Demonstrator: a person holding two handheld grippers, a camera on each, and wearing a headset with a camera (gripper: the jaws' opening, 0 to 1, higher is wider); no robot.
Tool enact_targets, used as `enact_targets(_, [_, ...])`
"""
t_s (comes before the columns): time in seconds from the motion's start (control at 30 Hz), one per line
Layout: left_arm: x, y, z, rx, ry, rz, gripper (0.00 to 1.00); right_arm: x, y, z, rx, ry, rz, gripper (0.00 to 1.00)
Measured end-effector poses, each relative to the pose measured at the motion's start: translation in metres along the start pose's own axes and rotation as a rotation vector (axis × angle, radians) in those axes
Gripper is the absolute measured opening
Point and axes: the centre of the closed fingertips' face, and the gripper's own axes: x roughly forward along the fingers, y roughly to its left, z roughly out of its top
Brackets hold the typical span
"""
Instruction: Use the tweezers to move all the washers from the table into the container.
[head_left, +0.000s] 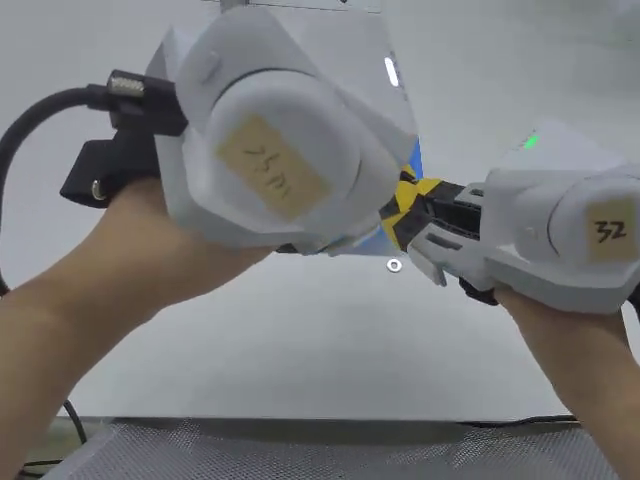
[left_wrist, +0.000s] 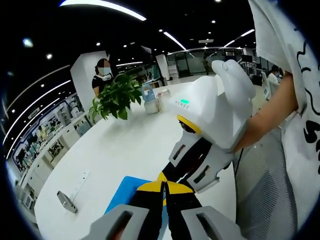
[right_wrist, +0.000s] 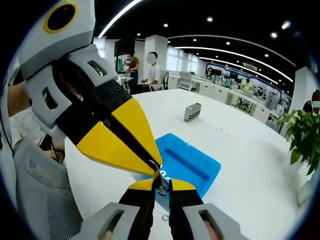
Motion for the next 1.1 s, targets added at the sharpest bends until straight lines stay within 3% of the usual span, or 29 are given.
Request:
enact_targets(0.2, [0.01, -0.004, -0.013, -0.032, 0.007, -0.026, 0.0, 0.002, 0.003, -0.017, -0.004, 0.044, -0.004, 0.06])
enact_targets(0.37, [0.018, -0.003, -0.02, -0.093, 0.012, -0.034, 0.0, 0.009, 0.0, -0.033, 0.044, 0.074, 0.002, 0.06])
enact_targets(0.4, [0.022, -0.012, -0.02, -0.1, 0.013, -0.038, 0.0, 0.01, 0.0, -0.035, 0.043, 0.084, 0.002, 0.06])
enact_targets(0.53, [0.03, -0.015, -0.023, -0.111, 0.015, -0.05, 0.0, 0.013, -0.003, -0.044, 0.021, 0.114, -0.003, 0.06])
enact_targets(1.1, [0.038, -0.014, -0.027, -0.148, 0.007, -0.058, 0.0, 0.016, -0.008, -0.052, 0.031, 0.133, 0.006, 0.05])
